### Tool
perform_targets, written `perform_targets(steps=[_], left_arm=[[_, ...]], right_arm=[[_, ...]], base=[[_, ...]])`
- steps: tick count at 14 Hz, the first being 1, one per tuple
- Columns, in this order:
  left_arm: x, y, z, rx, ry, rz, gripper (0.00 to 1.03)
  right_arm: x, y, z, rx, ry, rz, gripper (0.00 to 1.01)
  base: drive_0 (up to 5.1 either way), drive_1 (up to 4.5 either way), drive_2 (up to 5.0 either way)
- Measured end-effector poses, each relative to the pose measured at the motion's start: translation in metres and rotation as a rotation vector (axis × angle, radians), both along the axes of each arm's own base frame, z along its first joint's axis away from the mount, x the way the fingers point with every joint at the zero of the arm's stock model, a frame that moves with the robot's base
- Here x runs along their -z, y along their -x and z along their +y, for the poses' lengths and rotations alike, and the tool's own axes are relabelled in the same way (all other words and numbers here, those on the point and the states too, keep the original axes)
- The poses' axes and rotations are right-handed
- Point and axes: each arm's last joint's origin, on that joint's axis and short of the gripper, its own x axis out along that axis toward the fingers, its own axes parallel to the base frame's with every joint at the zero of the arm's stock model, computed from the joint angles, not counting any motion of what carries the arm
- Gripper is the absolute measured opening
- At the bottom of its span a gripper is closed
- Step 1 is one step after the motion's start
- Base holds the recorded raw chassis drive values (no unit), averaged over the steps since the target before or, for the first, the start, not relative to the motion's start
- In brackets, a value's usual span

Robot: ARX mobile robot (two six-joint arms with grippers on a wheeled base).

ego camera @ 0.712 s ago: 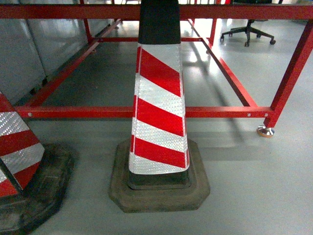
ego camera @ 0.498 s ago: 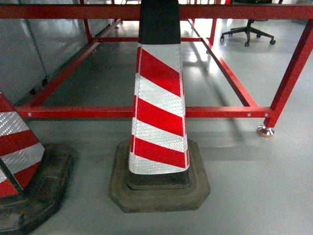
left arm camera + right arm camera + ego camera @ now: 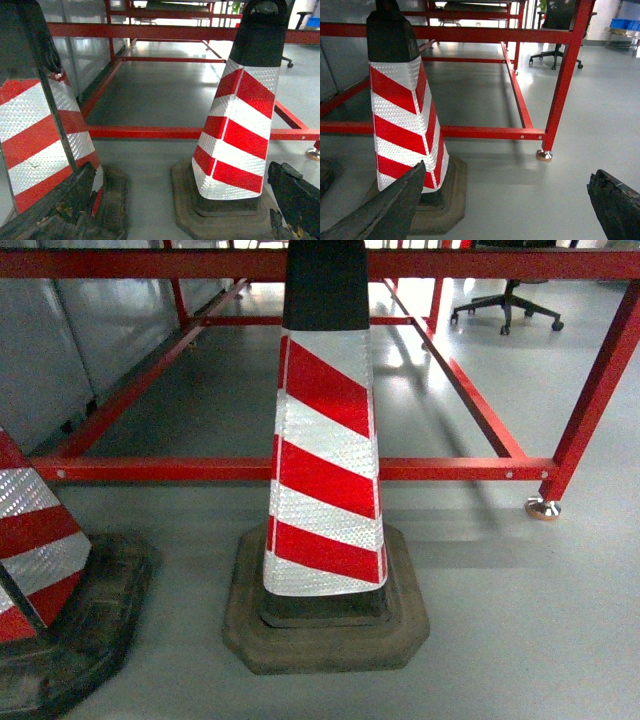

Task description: Sort blue parts and orange caps into right shelf containers

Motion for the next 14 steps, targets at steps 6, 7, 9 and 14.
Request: perform_targets(steps=[6, 7, 9, 14], left_arm=[[0.0004, 0.0000, 0.0000, 0.000, 0.000, 0.004, 0.98], [0.0004, 0.0000, 0.0000, 0.000, 0.000, 0.004, 0.98], [0.0001, 0.0000, 0.0000, -0.001, -0.001, 0.002, 0.98], [0.0000, 0.0000, 0.0000, 0.001, -0.011, 0.000, 0.98]], right_arm=[[0.0003, 0.0000, 0.0000, 0.000, 0.000, 0.003, 0.98], [0.0003, 0.0000, 0.0000, 0.000, 0.000, 0.003, 0.98], [0.0001, 0.0000, 0.0000, 0.001, 0.000, 0.001, 0.98], [0.0001, 0.0000, 0.0000, 0.001, -0.008, 0.001, 0.98]], base=[[0.0, 0.00, 0.0], [0.0, 0.00, 0.0], [0.0, 0.00, 0.0], [0.0, 0.00, 0.0]])
